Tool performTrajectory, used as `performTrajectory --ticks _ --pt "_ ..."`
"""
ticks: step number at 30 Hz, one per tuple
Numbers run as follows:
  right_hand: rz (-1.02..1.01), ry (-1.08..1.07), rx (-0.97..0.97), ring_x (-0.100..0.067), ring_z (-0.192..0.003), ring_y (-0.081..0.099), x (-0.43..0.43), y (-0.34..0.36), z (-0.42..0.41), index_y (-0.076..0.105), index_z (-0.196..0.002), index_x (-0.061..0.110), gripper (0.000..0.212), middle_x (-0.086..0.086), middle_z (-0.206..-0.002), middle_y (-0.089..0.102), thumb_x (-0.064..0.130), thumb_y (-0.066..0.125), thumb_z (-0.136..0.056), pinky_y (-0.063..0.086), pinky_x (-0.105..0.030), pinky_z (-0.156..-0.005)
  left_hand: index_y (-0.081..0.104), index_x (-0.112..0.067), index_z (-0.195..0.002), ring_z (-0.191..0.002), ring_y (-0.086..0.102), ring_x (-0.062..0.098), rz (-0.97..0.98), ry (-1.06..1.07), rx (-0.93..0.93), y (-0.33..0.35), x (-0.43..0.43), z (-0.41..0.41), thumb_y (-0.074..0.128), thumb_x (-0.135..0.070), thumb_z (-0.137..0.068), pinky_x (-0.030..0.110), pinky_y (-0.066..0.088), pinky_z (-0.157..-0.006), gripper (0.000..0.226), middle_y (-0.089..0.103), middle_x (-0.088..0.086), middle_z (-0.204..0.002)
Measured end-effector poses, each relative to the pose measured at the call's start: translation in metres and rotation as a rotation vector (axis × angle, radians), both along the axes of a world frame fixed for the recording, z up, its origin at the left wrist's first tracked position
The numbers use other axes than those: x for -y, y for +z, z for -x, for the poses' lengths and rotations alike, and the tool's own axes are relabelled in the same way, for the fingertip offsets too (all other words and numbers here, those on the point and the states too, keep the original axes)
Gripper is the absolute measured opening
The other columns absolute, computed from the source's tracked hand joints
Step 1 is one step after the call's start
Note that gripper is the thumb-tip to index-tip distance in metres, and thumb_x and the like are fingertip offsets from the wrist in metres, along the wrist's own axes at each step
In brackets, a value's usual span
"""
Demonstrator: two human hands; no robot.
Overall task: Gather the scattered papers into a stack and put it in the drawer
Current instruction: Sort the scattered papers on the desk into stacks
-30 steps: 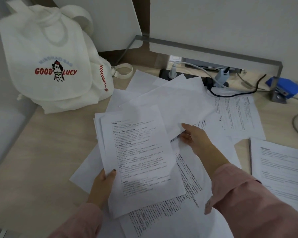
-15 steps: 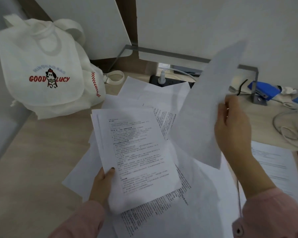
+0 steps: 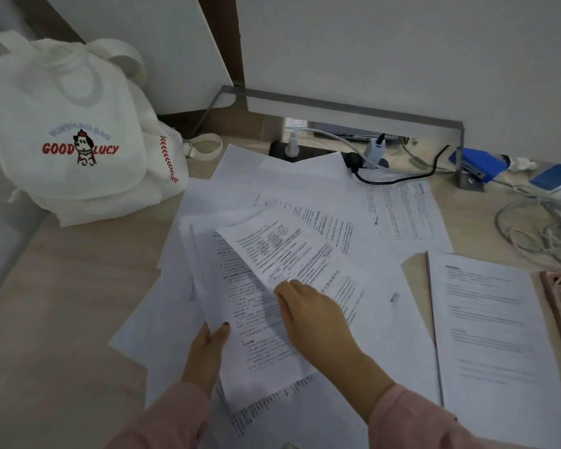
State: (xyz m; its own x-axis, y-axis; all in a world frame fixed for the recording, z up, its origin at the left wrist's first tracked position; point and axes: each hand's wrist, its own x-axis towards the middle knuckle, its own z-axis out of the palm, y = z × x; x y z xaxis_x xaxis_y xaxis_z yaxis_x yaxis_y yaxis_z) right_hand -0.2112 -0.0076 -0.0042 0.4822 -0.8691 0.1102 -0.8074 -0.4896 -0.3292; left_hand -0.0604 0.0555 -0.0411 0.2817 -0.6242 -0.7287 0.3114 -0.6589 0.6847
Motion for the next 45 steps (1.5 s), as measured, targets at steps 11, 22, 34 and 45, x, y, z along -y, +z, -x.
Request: performTrajectory --ticks 11,22,34,45 --pt "-0.491 -0.123 0.185 -0.014 -0.069 0.048 -0.013 -0.023 -0.011 0.056 -0.102 0.015 0.019 0.001 -0.088 0.06 0.02 0.038 -0.096 0.038 -0.024 -0.062 0.054 -0.017 -0.122 -0.1 0.061 0.025 -0.058 -0.045 -0.016 -0.005 -0.009 -0.009 0.05 -0.015 -0.093 0.044 0.045 -0.099 0.029 0.066 0.002 -0.105" --pt "-0.931 -0.328 0.632 -0.013 -0.099 0.063 -0.004 -0.019 -0.011 0.059 -0.114 0.023 0.023 0.002 -0.111 0.067 0.02 0.051 -0.092 0.048 -0.023 -0.083 0.057 -0.022 -0.115 -0.093 0.061 0.011 0.019 -0.067 0.041 0.003 0.002 -0.002 0.063 -0.03 -0.083 0.031 0.047 -0.082 0.033 0.065 -0.007 -0.101" --pt "-0.672 -0.81 0.248 -0.032 -0.107 0.051 0.013 -0.047 0.085 0.053 -0.125 0.01 0.039 -0.011 -0.112 0.054 0.007 0.047 -0.086 0.044 -0.046 -0.095 0.053 -0.015 -0.117 -0.096 0.059 0.025 0.017 -0.095 0.079 -0.015 0.009 -0.003 0.059 -0.013 -0.088 0.035 0.045 -0.088 0.031 0.063 0.006 -0.106" --pt "-0.779 -0.758 0.292 -0.02 -0.097 0.056 -0.004 -0.049 0.083 0.055 -0.121 0.014 0.032 -0.007 -0.11 0.059 0.018 0.052 -0.089 0.038 -0.024 -0.079 0.05 -0.012 -0.128 -0.107 0.052 0.023 0.018 -0.091 0.185 -0.012 0.014 -0.032 0.049 -0.005 -0.091 0.038 0.038 -0.102 0.038 0.057 0.004 -0.114"
